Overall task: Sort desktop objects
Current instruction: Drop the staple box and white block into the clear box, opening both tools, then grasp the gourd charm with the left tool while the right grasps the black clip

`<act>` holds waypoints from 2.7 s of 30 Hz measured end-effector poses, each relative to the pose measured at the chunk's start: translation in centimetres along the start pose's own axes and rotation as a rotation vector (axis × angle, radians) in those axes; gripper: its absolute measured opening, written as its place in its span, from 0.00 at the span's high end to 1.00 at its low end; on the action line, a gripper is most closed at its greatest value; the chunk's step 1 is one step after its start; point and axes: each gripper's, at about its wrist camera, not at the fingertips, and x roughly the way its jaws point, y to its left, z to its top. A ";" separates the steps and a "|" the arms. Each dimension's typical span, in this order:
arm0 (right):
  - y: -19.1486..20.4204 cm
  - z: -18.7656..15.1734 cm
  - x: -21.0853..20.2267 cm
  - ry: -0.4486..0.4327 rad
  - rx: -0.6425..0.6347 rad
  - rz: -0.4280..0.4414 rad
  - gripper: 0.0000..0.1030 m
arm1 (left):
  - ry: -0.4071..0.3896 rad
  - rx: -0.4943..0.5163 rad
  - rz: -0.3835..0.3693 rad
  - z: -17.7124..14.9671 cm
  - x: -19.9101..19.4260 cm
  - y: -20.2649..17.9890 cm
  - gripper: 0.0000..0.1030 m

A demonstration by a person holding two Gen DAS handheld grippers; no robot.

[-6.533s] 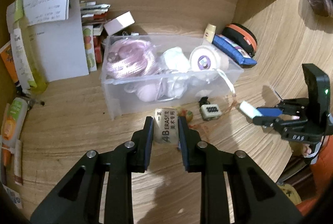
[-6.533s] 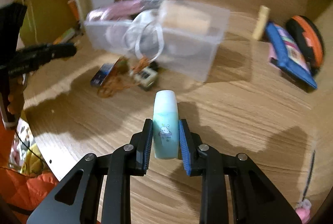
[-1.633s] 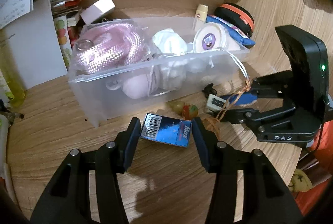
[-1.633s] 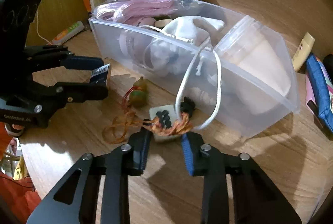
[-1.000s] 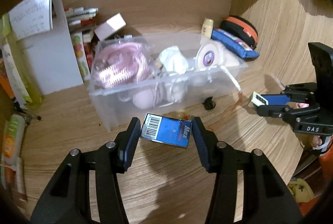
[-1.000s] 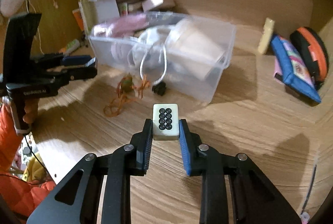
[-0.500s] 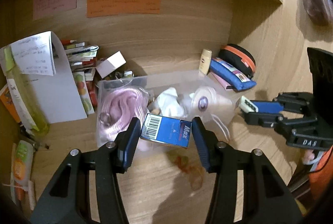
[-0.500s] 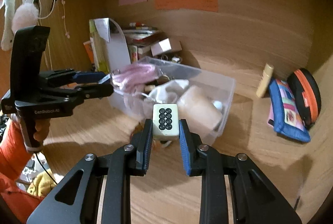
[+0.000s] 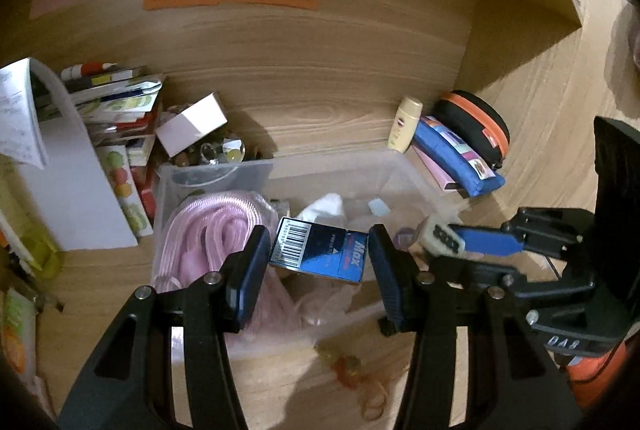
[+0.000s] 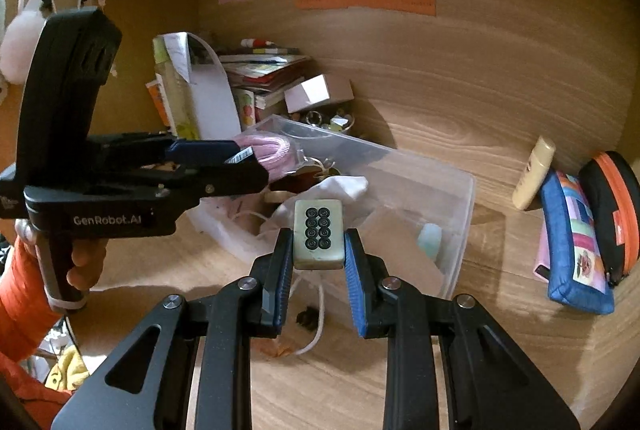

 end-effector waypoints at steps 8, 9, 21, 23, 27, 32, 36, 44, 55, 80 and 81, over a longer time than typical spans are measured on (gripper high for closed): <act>0.5 1.1 0.7 0.007 -0.048 -0.037 0.78 | 0.035 -0.066 -0.062 1.1 2.1 1.8 0.51; 0.6 1.2 0.8 0.009 -0.056 -0.042 0.78 | 0.034 -0.074 -0.070 1.2 2.2 2.1 0.51; 2.1 1.9 2.9 0.055 -0.091 -0.085 0.78 | 0.021 -0.100 -0.125 1.0 2.0 3.4 0.49; 2.4 2.0 2.7 0.047 -0.091 -0.082 0.78 | -0.006 -0.102 -0.117 1.2 1.2 3.4 0.41; 2.8 2.2 1.3 0.016 -0.085 -0.081 0.78 | -0.056 -0.094 -0.088 1.5 -0.3 3.3 0.37; 3.0 1.9 -1.0 -0.012 -0.093 -0.087 0.77 | -0.086 -0.063 -0.026 1.4 -2.0 2.6 0.32; 3.2 0.9 -2.8 -0.028 -0.114 -0.106 0.71 | -0.088 -0.023 0.027 0.6 -3.3 1.5 0.29; 3.1 -1.9 -4.5 -0.024 -0.114 -0.108 0.59 | -0.056 0.021 0.086 -2.9 -5.5 0.3 0.22; 2.8 -5.6 -3.9 0.040 -0.103 -0.092 0.59 | 0.059 0.082 0.084 -6.9 -4.6 -1.5 0.31; 1.8 -7.0 3.1 0.203 0.057 -0.024 0.68 | 0.270 0.106 -0.010 -8.5 4.0 -2.3 0.54; 1.8 -7.0 3.3 0.205 0.059 -0.023 0.68 | 0.276 0.100 -0.018 -8.6 4.2 -2.2 0.60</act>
